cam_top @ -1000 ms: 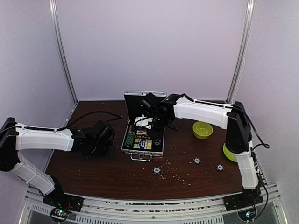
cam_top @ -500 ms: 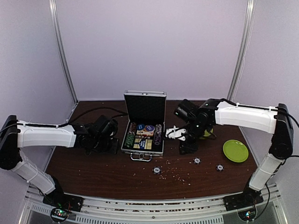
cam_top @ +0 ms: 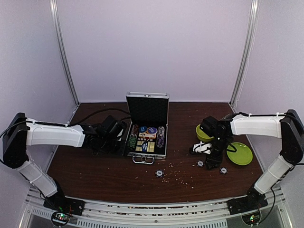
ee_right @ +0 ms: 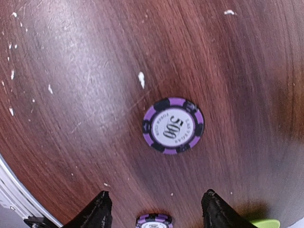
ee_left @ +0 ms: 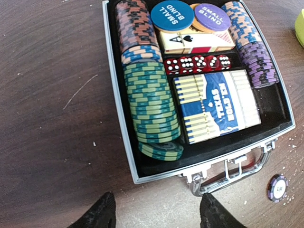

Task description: Pack up texas hold em set

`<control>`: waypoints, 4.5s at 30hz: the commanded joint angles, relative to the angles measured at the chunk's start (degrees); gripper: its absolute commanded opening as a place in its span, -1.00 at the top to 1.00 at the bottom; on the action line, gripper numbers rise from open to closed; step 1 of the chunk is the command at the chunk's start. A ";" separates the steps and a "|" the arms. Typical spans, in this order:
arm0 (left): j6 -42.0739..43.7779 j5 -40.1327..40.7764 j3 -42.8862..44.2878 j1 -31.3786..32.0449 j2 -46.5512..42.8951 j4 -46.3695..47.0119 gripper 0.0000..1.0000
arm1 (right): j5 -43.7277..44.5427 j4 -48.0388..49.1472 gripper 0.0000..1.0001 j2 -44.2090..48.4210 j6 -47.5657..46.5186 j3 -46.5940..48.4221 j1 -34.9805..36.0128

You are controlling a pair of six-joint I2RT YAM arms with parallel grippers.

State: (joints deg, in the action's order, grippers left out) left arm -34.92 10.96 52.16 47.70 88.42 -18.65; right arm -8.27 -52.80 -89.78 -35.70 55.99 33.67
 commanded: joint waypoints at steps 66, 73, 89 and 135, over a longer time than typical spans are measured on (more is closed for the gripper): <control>-4.16 1.96 -4.31 -0.15 -4.50 1.96 -0.18 | -1.00 -1.20 0.27 -19.15 2.50 32.07 14.43; -5.15 3.11 -6.61 -0.13 -7.12 1.54 -0.18 | 2.52 -1.56 0.27 -28.55 4.32 45.03 16.87; -5.38 3.30 -7.19 -0.15 -6.16 2.40 -0.18 | 12.88 5.31 0.25 -33.52 4.04 45.17 19.10; -5.20 3.13 -6.78 -0.19 -4.38 2.83 -0.18 | 9.23 4.61 -0.31 -37.95 22.20 45.19 11.49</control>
State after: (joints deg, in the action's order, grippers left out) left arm -39.59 14.28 45.43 47.70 82.65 -17.96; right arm -7.14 -51.92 -127.76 -10.15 103.59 45.54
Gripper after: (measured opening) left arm 0.593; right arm 0.662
